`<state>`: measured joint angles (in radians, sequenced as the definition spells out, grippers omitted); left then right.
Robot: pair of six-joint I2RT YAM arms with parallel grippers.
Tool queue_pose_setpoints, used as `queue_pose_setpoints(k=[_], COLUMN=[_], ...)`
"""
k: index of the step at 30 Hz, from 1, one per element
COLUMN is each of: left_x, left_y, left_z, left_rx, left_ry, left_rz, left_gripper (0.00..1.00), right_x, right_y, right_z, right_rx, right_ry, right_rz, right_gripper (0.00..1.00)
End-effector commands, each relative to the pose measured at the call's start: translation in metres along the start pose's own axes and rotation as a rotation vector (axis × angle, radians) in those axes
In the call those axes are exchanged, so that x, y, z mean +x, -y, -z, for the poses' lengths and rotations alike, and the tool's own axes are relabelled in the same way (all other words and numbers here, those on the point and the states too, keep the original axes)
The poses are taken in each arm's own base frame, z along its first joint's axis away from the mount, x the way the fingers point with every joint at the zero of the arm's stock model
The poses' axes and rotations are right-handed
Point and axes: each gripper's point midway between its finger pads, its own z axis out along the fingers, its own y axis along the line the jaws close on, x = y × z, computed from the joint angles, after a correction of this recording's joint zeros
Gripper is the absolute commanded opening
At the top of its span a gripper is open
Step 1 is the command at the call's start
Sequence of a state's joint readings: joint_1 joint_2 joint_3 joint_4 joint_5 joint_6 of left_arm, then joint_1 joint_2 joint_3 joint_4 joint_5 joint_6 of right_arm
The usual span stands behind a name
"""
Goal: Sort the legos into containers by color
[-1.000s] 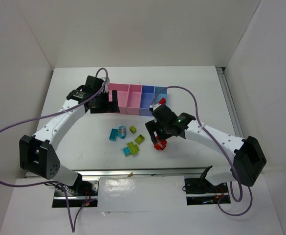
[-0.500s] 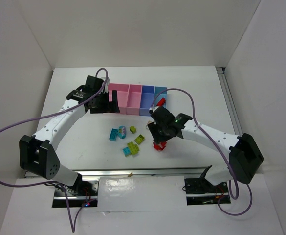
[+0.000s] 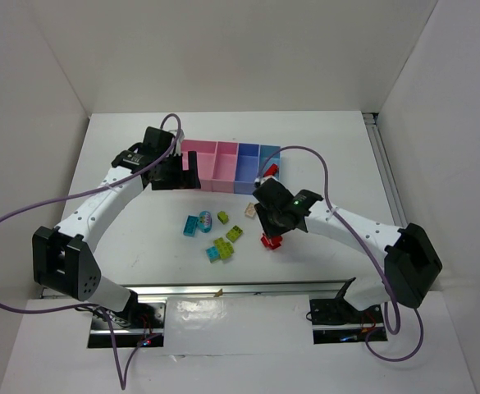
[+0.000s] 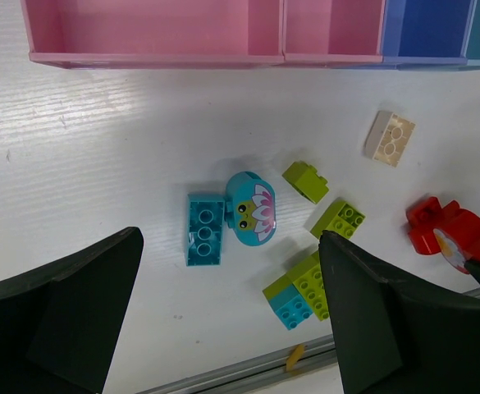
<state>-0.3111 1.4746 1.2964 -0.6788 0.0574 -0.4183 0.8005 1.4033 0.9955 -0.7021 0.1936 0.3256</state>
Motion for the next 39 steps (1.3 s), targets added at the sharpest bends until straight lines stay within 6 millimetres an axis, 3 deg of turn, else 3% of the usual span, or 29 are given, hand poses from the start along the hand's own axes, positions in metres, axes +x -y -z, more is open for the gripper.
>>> queue_pose_setpoints(k=[1,5,6,8,10,13,14,15,17,18,19,21,24,25,29,35,39], left_x=[-0.01,-0.022,-0.021,-0.03,-0.038,-0.049,-0.051,-0.044,-0.055,-0.042,-0.044,-0.037,-0.029,-0.025,-0.024,-0.04,-0.043], left_y=[0.01,0.012,0.014,0.026,0.037,0.054,0.057,0.07,0.073,0.088,0.094,0.108,0.118,0.122,0.134,0.148,0.156], left_z=[0.002,-0.001,-0.001,0.005,0.016,0.044,0.052,0.067,0.084,0.096,0.103,0.114,0.107,0.115,0.112,0.083,0.071], left_rx=[0.039,0.039,0.053,0.108,0.173,0.373,0.434,0.563,0.679,0.808,0.858,0.955,1.004,1.046,1.1,1.005,1.061], left_ry=[0.029,0.058,0.053,0.075,0.119,0.165,0.177,0.17,0.235,0.199,0.209,0.195,0.159,0.147,0.125,0.135,0.073], left_rz=[-0.024,-0.027,-0.039,-0.055,-0.092,-0.111,-0.112,-0.13,-0.141,-0.158,-0.177,-0.223,-0.271,-0.292,-0.345,-0.476,-0.505], left_gripper=[0.99,0.99,0.99,0.99,0.99,0.99,0.99,0.99,0.99,0.99,0.98,0.97,0.97,0.97,0.97,0.98,0.97], right_x=[-0.015,-0.038,-0.054,-0.076,-0.095,-0.117,-0.129,-0.135,-0.14,-0.141,-0.134,-0.139,-0.136,-0.131,-0.129,-0.115,-0.112], right_y=[0.005,-0.01,-0.022,-0.025,-0.036,-0.034,-0.023,-0.022,-0.017,-0.016,-0.021,-0.012,-0.009,-0.014,-0.015,-0.028,-0.028], right_z=[0.01,0.024,0.036,0.05,0.074,0.1,0.111,0.121,0.136,0.141,0.145,0.145,0.151,0.152,0.167,0.172,0.167], right_rx=[0.048,-0.039,-0.119,-0.198,-0.311,-0.429,-0.453,-0.489,-0.583,-0.617,-0.688,-0.722,-0.807,-0.857,-0.95,-1.076,-1.103], right_ry=[0.037,0.084,0.112,0.165,0.22,0.295,0.359,0.388,0.447,0.459,0.45,0.473,0.474,0.456,0.466,0.4,0.358], right_rz=[-0.051,-0.106,-0.123,-0.15,-0.156,-0.176,-0.2,-0.223,-0.241,-0.257,-0.249,-0.275,-0.279,-0.269,-0.246,-0.174,-0.169], right_gripper=[0.3,0.24,0.24,0.24,0.24,0.24,0.24,0.24,0.24,0.24,0.24,0.24,0.24,0.24,0.23,0.22,0.23])
